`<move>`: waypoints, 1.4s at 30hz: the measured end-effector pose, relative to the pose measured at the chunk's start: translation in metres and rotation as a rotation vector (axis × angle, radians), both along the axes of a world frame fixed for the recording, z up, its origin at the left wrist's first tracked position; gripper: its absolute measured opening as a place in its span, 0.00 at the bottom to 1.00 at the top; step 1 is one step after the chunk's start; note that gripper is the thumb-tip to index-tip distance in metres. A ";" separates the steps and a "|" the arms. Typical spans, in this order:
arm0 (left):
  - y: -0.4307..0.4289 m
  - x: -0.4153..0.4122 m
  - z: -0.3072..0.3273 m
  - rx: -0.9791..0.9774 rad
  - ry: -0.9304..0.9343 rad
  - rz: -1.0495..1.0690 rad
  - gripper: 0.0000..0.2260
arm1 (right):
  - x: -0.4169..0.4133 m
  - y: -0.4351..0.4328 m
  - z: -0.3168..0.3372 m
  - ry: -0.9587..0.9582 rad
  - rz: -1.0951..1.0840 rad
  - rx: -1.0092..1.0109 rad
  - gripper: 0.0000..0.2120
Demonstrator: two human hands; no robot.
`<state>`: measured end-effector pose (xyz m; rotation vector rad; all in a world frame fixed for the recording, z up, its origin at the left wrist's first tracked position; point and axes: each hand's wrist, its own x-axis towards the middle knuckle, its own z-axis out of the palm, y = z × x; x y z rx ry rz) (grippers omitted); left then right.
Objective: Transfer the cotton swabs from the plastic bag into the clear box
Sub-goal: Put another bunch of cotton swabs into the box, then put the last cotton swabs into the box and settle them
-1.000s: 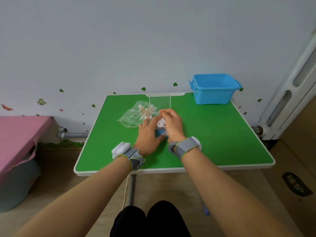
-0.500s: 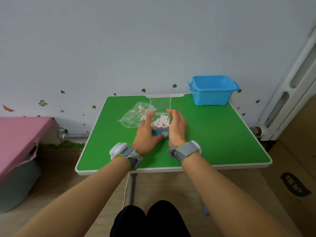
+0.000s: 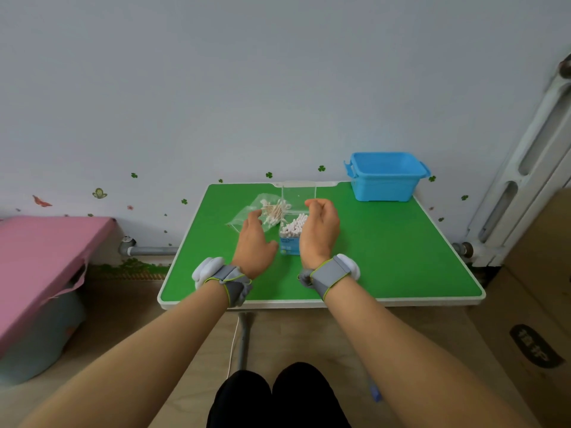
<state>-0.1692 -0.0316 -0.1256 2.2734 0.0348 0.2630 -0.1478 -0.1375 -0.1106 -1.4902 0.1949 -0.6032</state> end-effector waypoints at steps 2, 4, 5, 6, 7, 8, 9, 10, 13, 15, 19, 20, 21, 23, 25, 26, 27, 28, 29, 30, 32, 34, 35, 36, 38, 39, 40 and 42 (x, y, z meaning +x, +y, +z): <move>0.006 -0.004 0.002 -0.006 0.005 0.015 0.31 | -0.008 0.009 0.003 -0.025 0.039 -0.014 0.08; 0.013 -0.008 0.003 -0.011 0.003 0.034 0.30 | -0.015 0.019 0.005 -0.048 0.082 -0.030 0.08; 0.016 -0.009 0.003 -0.009 0.000 0.045 0.29 | -0.018 0.023 0.005 -0.055 0.102 -0.048 0.08; 0.021 -0.010 0.003 -0.008 -0.004 0.056 0.28 | -0.021 0.029 0.006 -0.061 0.123 -0.072 0.09; 0.026 -0.011 0.003 -0.009 -0.007 0.068 0.26 | -0.023 0.035 0.005 -0.066 0.148 -0.097 0.09; 0.028 -0.011 0.003 -0.013 -0.008 0.076 0.25 | -0.025 0.038 0.003 -0.071 0.171 -0.123 0.09; 0.031 -0.011 0.002 -0.022 -0.008 0.087 0.24 | -0.027 0.042 0.001 -0.074 0.198 -0.156 0.09; 0.036 -0.012 0.001 -0.033 -0.008 0.098 0.23 | -0.028 0.048 -0.002 -0.071 0.224 -0.196 0.09; 0.046 -0.009 -0.002 -0.054 0.001 0.121 0.21 | -0.029 0.061 -0.013 -0.028 0.277 -0.346 0.10; 0.051 -0.006 -0.006 -0.056 0.011 0.126 0.19 | -0.026 0.068 -0.021 0.015 0.306 -0.433 0.10; 0.060 0.000 -0.014 -0.054 0.025 0.120 0.18 | -0.016 0.074 -0.033 0.093 0.338 -0.560 0.14; 0.061 0.002 -0.016 -0.050 0.026 0.112 0.18 | -0.013 0.075 -0.035 0.111 0.345 -0.597 0.14; 0.062 0.005 -0.018 -0.045 0.026 0.101 0.18 | -0.009 0.076 -0.037 0.132 0.354 -0.636 0.15; 0.063 0.009 -0.020 -0.033 0.033 0.079 0.18 | -0.003 0.079 -0.040 0.169 0.374 -0.718 0.16; 0.065 0.014 -0.022 -0.020 0.035 0.067 0.19 | 0.002 0.081 -0.043 0.201 0.405 -0.785 0.17; 0.066 0.016 -0.023 -0.015 0.032 0.065 0.19 | 0.005 0.083 -0.043 0.223 0.419 -0.818 0.18; 0.068 0.018 -0.025 -0.016 0.030 0.065 0.18 | 0.008 0.083 -0.044 0.247 0.430 -0.849 0.18; 0.069 0.019 -0.026 -0.019 0.027 0.068 0.18 | 0.009 0.083 -0.044 0.270 0.436 -0.872 0.18; 0.070 0.020 -0.027 -0.020 0.022 0.071 0.17 | 0.011 0.084 -0.044 0.289 0.441 -0.878 0.19; 0.071 0.020 -0.027 -0.018 0.012 0.075 0.16 | 0.010 0.085 -0.044 0.302 0.443 -0.869 0.21; 0.072 0.020 -0.027 -0.007 -0.025 0.083 0.14 | 0.008 0.087 -0.044 0.305 0.434 -0.839 0.27; 0.072 0.022 -0.024 0.029 -0.086 0.087 0.10 | 0.005 0.088 -0.046 0.274 0.418 -0.831 0.28; 0.071 0.022 -0.022 0.042 -0.120 0.085 0.10 | 0.003 0.088 -0.046 0.254 0.411 -0.826 0.29; 0.071 0.022 -0.020 0.047 -0.155 0.074 0.10 | 0.001 0.089 -0.047 0.229 0.402 -0.819 0.29; 0.071 0.022 -0.015 0.056 -0.203 0.029 0.11 | -0.003 0.090 -0.046 0.176 0.374 -0.792 0.28; 0.070 0.021 -0.013 0.060 -0.203 0.001 0.11 | -0.004 0.090 -0.045 0.151 0.354 -0.771 0.27; 0.070 0.021 -0.011 0.061 -0.190 -0.027 0.13 | -0.006 0.090 -0.043 0.122 0.335 -0.749 0.27; 0.071 0.020 -0.007 0.064 -0.152 -0.082 0.15 | -0.009 0.090 -0.040 0.053 0.307 -0.704 0.26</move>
